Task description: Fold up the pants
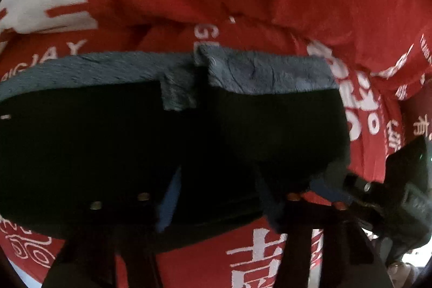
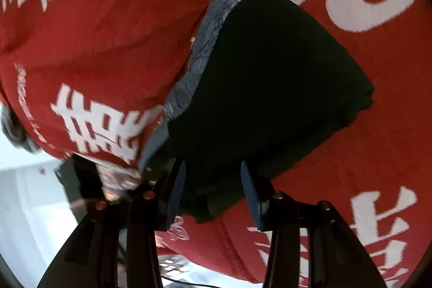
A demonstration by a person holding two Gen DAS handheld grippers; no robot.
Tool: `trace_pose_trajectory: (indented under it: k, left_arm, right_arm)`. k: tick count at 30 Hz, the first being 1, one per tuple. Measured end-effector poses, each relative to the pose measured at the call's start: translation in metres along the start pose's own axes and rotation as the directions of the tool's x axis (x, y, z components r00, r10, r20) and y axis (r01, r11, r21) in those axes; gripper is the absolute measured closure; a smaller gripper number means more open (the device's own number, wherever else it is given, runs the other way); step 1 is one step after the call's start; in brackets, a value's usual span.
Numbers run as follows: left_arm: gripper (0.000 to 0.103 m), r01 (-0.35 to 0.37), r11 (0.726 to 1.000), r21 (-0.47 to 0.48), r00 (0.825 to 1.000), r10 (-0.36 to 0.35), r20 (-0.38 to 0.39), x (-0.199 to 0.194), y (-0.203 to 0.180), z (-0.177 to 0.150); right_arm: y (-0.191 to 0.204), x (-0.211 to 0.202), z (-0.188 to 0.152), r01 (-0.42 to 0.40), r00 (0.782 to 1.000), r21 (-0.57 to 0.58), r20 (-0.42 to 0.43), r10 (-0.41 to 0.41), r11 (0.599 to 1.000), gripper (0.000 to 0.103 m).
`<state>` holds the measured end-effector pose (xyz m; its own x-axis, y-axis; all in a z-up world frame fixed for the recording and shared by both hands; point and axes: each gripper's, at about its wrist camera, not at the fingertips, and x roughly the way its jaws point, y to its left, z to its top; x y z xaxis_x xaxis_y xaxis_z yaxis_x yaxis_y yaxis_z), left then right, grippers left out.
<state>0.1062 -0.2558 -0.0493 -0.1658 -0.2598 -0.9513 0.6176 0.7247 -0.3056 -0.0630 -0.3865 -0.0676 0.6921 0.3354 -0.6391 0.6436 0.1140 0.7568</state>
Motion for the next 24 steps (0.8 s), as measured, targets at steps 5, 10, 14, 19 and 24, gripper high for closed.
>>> trace_pose_trajectory:
  k: [5, 10, 14, 19, 24]
  left_arm:
    - [0.06, -0.03, 0.999, -0.02, 0.999, 0.029, -0.025, 0.008, -0.005, -0.002]
    - [0.06, -0.083, 0.996, -0.016, 0.994, 0.084, 0.073, -0.023, -0.01, -0.016]
    - [0.06, -0.183, 0.982, -0.042, 0.981, 0.186, 0.062, -0.008, -0.002, -0.029]
    - [0.034, -0.227, 0.968, -0.111, 0.969, 0.235, 0.07, -0.002, 0.005, -0.028]
    - [0.034, -0.251, 0.965, -0.074, 0.953, 0.26, 0.155, -0.038, -0.008, -0.011]
  right_arm:
    - [-0.03, 0.018, 0.011, 0.012, 1.0, 0.18, -0.029, -0.007, 0.984, 0.098]
    - [0.0, 0.006, 0.005, -0.018, 0.999, 0.048, -0.04, 0.02, 0.999, 0.099]
    - [-0.011, 0.025, -0.005, 0.034, 0.997, 0.06, -0.075, -0.029, 0.998, 0.099]
    - [-0.009, 0.035, -0.003, 0.106, 0.989, -0.045, -0.1, -0.11, 0.993, 0.098]
    - [0.034, 0.028, 0.007, 0.133, 0.947, -0.225, -0.259, -0.19, 0.965, 0.083]
